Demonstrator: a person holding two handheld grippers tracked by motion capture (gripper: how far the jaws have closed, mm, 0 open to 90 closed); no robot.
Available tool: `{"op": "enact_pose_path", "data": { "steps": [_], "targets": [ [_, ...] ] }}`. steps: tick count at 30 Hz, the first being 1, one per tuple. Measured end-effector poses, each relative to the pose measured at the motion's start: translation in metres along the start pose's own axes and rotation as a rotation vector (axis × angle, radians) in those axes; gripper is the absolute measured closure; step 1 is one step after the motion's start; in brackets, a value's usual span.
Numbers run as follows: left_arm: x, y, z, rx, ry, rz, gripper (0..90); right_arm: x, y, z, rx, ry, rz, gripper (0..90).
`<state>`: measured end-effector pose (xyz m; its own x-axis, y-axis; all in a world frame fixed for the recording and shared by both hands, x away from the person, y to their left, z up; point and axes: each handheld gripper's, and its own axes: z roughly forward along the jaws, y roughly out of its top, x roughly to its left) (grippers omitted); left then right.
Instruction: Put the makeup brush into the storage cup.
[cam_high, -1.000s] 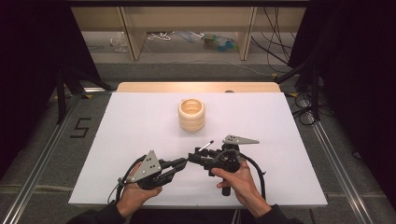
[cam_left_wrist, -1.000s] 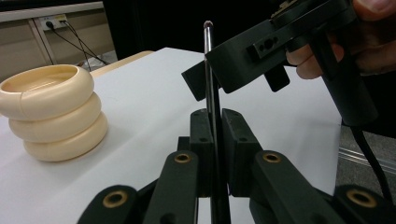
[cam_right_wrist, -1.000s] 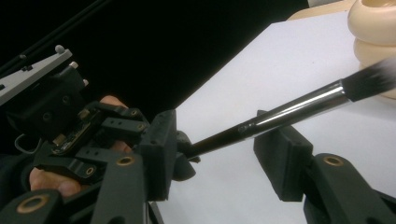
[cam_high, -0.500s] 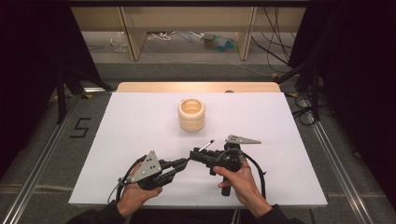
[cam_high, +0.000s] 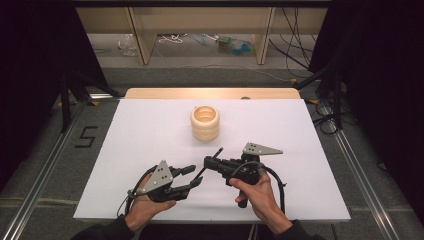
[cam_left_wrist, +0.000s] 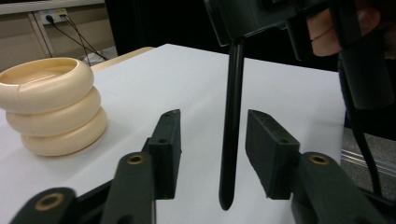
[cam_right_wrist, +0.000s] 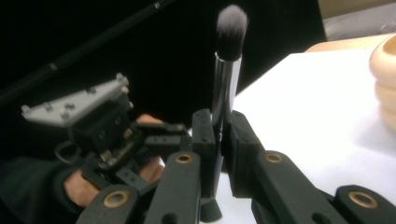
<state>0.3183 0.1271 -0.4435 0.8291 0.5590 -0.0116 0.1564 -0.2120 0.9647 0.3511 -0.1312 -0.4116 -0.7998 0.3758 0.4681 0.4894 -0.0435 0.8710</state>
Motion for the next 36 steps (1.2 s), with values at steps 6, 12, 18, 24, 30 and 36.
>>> {"op": "enact_pose_path", "data": {
  "steps": [6, 12, 18, 24, 30, 36],
  "targets": [
    [0.004, -0.002, 0.003, 0.051, 0.01, -0.038, 39.5, 0.005, 0.004, -0.001, 0.04, -0.055, -0.123, 83.9],
    [0.006, -0.005, 0.004, 0.086, 0.014, -0.065, 32.8, 0.004, 0.006, -0.003, 0.058, -0.083, -0.164, 83.9],
    [0.008, -0.006, 0.003, 0.097, 0.016, -0.089, 31.6, 0.005, 0.01, -0.008, 0.078, -0.116, -0.202, 83.9],
    [0.008, -0.005, 0.002, 0.109, 0.005, -0.051, 30.4, 0.007, 0.014, -0.01, 0.079, -0.146, -0.249, 83.9],
    [0.006, -0.006, 0.002, 0.117, -0.006, -0.069, 29.2, 0.007, 0.02, -0.013, 0.101, -0.181, -0.296, 83.9],
    [0.007, -0.007, 0.003, 0.132, -0.015, -0.038, 26.2, 0.003, 0.026, -0.015, 0.114, -0.238, -0.334, 83.9]
  ]
}}
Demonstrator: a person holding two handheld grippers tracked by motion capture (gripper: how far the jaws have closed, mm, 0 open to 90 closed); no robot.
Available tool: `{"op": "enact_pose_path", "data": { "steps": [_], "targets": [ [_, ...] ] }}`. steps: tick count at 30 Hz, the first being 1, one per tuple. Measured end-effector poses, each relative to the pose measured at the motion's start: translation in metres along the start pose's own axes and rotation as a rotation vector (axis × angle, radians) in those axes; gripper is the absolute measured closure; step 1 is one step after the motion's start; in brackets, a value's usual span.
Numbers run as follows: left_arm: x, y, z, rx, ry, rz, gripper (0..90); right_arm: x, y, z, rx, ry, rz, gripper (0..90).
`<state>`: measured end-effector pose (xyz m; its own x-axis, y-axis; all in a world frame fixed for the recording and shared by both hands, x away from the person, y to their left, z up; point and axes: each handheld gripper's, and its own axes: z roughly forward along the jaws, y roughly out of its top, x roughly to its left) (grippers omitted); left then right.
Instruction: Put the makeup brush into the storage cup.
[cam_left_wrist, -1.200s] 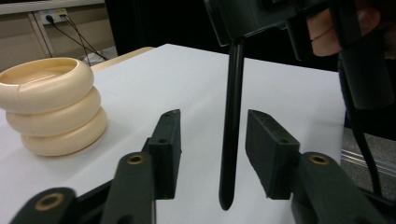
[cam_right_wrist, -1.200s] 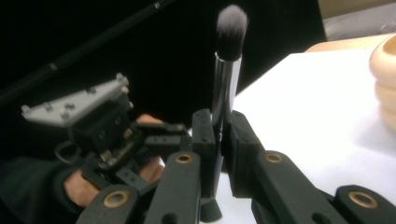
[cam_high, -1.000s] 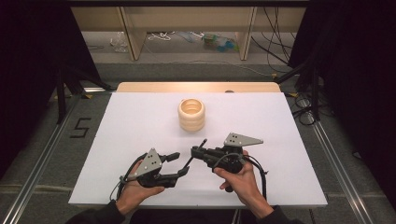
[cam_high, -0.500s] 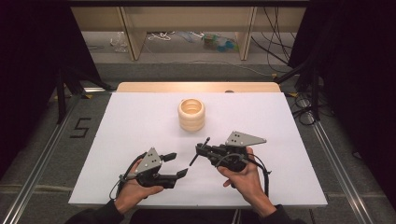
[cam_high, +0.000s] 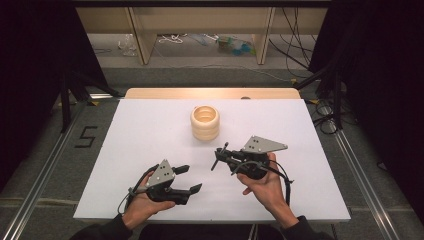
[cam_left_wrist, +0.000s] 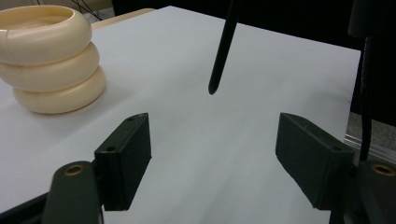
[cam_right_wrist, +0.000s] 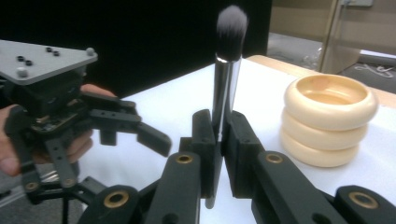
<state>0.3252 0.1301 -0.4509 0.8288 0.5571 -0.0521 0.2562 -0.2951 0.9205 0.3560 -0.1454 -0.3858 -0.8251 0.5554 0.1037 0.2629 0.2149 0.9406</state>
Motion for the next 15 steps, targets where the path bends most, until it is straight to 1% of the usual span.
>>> {"op": "enact_pose_path", "data": {
  "steps": [2, 3, 4, 5, 6, 8, 9, 10, 11, 12, 13, 14, 15],
  "targets": [
    [0.0, 0.0, 0.0, 0.007, 0.011, 0.002, 23.8, -0.003, 0.003, 0.001, 0.0, -0.027, -0.02, 83.9],
    [0.0, 0.0, 0.0, 0.009, 0.014, 0.005, 23.8, -0.003, 0.003, 0.001, 0.0, -0.027, -0.02, 83.9],
    [-0.001, 0.0, 0.001, 0.009, 0.021, -0.011, 23.6, -0.005, 0.004, 0.001, 0.006, -0.02, -0.019, 83.9],
    [0.0, -0.001, 0.001, 0.012, 0.015, -0.004, 23.0, -0.006, 0.005, 0.001, 0.008, -0.027, -0.02, 83.9],
    [0.0, -0.002, 0.002, 0.018, 0.027, -0.012, 22.7, -0.008, 0.006, 0.002, 0.009, -0.031, -0.021, 83.9],
    [0.001, -0.002, 0.002, 0.019, 0.022, -0.008, 22.5, -0.011, 0.007, 0.003, 0.003, -0.036, -0.015, 83.9],
    [0.0, -0.002, 0.002, 0.02, 0.032, -0.025, 22.5, -0.014, 0.008, 0.003, 0.01, -0.051, -0.02, 83.9],
    [0.001, -0.001, 0.002, 0.016, 0.03, -0.01, 22.5, -0.016, 0.009, 0.005, 0.013, -0.045, -0.014, 83.8],
    [0.0, -0.002, 0.002, 0.017, 0.036, -0.038, 22.5, -0.017, 0.009, 0.006, 0.009, -0.045, -0.01, 83.9],
    [0.001, -0.002, 0.001, 0.016, 0.035, -0.031, 22.4, -0.019, 0.01, 0.006, 0.014, -0.056, -0.021, 83.9],
    [0.002, -0.002, 0.0, 0.016, 0.036, -0.026, 22.4, -0.02, 0.011, 0.007, 0.018, -0.06, -0.019, 83.9],
    [0.003, -0.001, 0.0, 0.014, 0.037, -0.016, 22.2, -0.023, 0.012, 0.009, 0.011, -0.069, -0.017, 83.9],
    [0.002, -0.002, 0.0, 0.004, 0.039, -0.048, 22.2, -0.023, 0.012, 0.009, 0.011, -0.069, -0.017, 83.9]
  ]
}}
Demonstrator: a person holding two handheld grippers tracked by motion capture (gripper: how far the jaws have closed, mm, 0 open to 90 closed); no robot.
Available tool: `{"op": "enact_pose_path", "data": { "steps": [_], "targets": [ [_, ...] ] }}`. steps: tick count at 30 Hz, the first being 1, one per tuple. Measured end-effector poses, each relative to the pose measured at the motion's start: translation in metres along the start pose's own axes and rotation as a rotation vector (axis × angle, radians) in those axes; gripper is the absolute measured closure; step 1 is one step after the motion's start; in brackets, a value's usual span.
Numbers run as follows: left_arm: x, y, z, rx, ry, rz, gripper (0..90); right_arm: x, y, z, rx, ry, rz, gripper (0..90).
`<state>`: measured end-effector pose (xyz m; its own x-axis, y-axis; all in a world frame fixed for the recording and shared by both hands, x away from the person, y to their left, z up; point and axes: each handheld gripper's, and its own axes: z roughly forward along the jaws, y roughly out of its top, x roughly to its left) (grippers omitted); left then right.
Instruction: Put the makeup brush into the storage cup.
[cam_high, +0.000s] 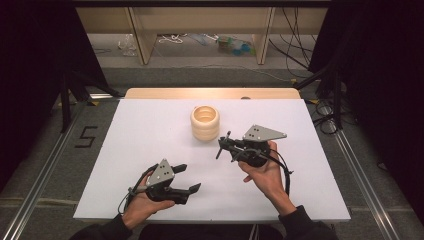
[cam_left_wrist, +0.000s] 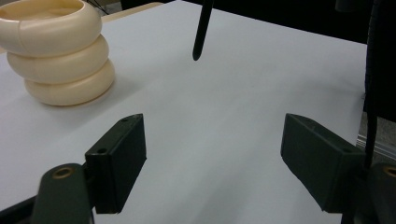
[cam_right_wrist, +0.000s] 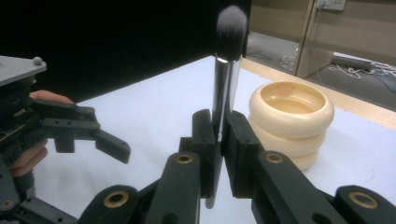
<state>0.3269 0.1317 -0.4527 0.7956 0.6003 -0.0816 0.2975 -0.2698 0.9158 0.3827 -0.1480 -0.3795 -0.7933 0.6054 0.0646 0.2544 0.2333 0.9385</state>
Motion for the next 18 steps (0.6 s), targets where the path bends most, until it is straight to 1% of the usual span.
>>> {"op": "enact_pose_path", "data": {
  "steps": [1, 2, 3, 4, 5, 6, 7, 8, 9, 11, 12, 13, 14, 15, 16, 18],
  "targets": [
    [0.002, 0.0, 0.0, -0.002, 0.001, 0.005, 21.9, -0.001, 0.001, 0.001, 0.002, 0.004, 0.005, 83.9],
    [0.003, 0.0, -0.001, 0.001, 0.006, 0.016, 21.6, -0.003, 0.002, 0.002, 0.003, -0.005, 0.004, 83.8],
    [0.003, 0.0, -0.001, 0.006, 0.008, 0.013, 21.1, -0.005, 0.003, 0.002, 0.007, -0.01, 0.002, 83.8],
    [0.003, 0.0, -0.001, 0.01, 0.009, -0.003, 20.4, -0.006, 0.003, 0.003, 0.006, -0.014, 0.003, 83.9],
    [0.004, 0.0, -0.002, 0.006, 0.0, -0.003, 20.1, -0.007, 0.004, 0.005, 0.007, -0.013, 0.008, 83.9],
    [0.005, 0.0, -0.003, 0.006, 0.007, 0.006, 20.1, -0.009, 0.005, 0.006, -0.004, -0.012, 0.012, 83.9],
    [0.006, 0.0, -0.003, 0.006, 0.014, 0.008, 20.1, -0.01, 0.007, 0.006, 0.003, -0.021, 0.008, 83.9],
    [0.008, -0.002, -0.004, 0.008, 0.013, 0.027, 20.0, -0.01, 0.007, 0.007, -0.004, -0.012, 0.013, 83.9],
    [0.009, -0.003, -0.004, 0.013, 0.013, 0.03, 19.9, -0.011, 0.008, 0.008, -0.006, -0.013, 0.01, 83.9],
    [0.009, -0.004, -0.006, 0.019, 0.019, 0.002, 19.7, -0.012, 0.009, 0.008, 0.003, -0.019, 0.008, 83.9],
    [0.011, -0.003, -0.007, 0.015, 0.021, 0.021, 19.6, -0.013, 0.009, 0.009, 0.001, -0.021, 0.007, 83.9],
    [0.012, -0.003, -0.008, 0.011, 0.022, 0.016, 19.6, -0.014, 0.01, 0.01, -0.001, -0.017, 0.012, 83.9],
    [0.013, -0.003, -0.01, 0.009, 0.028, 0.019, 19.5, -0.014, 0.011, 0.01, 0.004, -0.024, 0.012, 83.8],
    [0.014, -0.004, -0.011, 0.008, 0.03, 0.022, 19.5, -0.016, 0.011, 0.012, -0.003, -0.021, 0.014, 83.8],
    [0.015, -0.004, -0.013, 0.007, 0.034, 0.014, 19.4, -0.017, 0.012, 0.012, 0.0, -0.02, 0.018, 83.9],
    [0.018, -0.004, -0.016, 0.001, 0.041, 0.016, 19.5, -0.02, 0.014, 0.014, -0.003, -0.023, 0.031, 83.9]
  ]
}}
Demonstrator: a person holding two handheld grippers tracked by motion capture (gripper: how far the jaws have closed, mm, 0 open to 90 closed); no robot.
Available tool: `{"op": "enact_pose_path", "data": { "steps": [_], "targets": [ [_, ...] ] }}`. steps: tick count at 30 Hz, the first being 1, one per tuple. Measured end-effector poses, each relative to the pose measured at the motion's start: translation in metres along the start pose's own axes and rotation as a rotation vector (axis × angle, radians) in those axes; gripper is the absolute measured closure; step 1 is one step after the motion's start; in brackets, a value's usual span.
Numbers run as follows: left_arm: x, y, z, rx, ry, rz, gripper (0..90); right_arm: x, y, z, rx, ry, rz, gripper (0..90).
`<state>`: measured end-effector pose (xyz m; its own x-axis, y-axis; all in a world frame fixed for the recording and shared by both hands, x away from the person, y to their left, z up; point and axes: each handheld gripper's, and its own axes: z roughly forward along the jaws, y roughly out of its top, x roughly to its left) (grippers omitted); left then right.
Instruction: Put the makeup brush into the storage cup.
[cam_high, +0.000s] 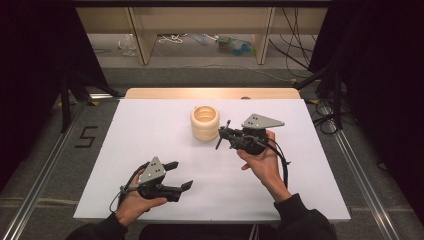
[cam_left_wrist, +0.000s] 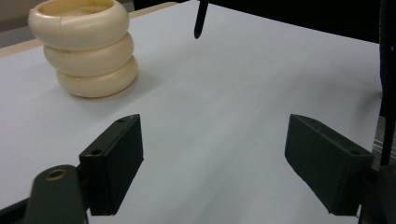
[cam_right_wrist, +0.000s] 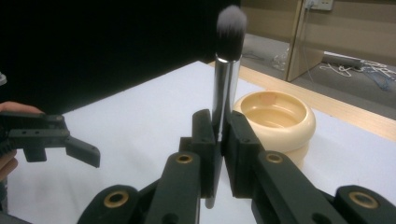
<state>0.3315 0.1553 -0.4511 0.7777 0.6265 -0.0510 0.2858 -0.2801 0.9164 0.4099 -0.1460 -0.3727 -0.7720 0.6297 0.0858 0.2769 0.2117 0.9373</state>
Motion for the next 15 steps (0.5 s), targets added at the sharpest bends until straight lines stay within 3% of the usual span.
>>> {"op": "enact_pose_path", "data": {
  "steps": [1, 2, 5, 7, 9, 10, 11, 13, 14, 15],
  "targets": [
    [0.0, -0.001, -0.001, -0.006, 0.006, -0.025, 19.5, -0.001, 0.001, 0.001, 0.009, -0.001, -0.001, 83.9],
    [0.002, -0.001, -0.002, -0.004, 0.008, -0.007, 19.5, -0.002, 0.002, 0.002, -0.003, -0.002, -0.003, 83.8],
    [0.002, -0.003, -0.004, -0.003, 0.006, -0.029, 19.5, -0.005, 0.006, 0.004, -0.003, -0.003, -0.001, 83.8],
    [0.002, -0.005, -0.005, 0.009, 0.007, -0.024, 19.5, -0.007, 0.01, 0.003, -0.006, -0.013, -0.005, 83.9],
    [0.004, -0.005, -0.006, 0.016, 0.008, 0.001, 19.4, -0.009, 0.015, 0.004, 0.011, -0.016, -0.01, 83.9],
    [0.002, -0.006, -0.006, 0.004, 0.01, -0.036, 19.4, -0.01, 0.017, 0.005, 0.016, -0.026, -0.012, 83.9],
    [0.004, -0.005, -0.007, 0.009, 0.011, -0.012, 19.5, -0.012, 0.019, 0.006, 0.016, -0.024, -0.009, 83.9],
    [0.005, -0.005, -0.008, 0.004, 0.018, -0.025, 19.5, -0.014, 0.021, 0.008, 0.015, -0.03, -0.01, 83.8],
    [0.007, -0.005, -0.009, 0.001, 0.015, -0.006, 19.6, -0.015, 0.023, 0.009, 0.019, -0.035, -0.01, 83.8],
    [0.007, -0.005, -0.009, -0.002, 0.023, -0.022, 19.7, -0.017, 0.024, 0.011, 0.021, -0.036, -0.011, 83.9]
  ]
}}
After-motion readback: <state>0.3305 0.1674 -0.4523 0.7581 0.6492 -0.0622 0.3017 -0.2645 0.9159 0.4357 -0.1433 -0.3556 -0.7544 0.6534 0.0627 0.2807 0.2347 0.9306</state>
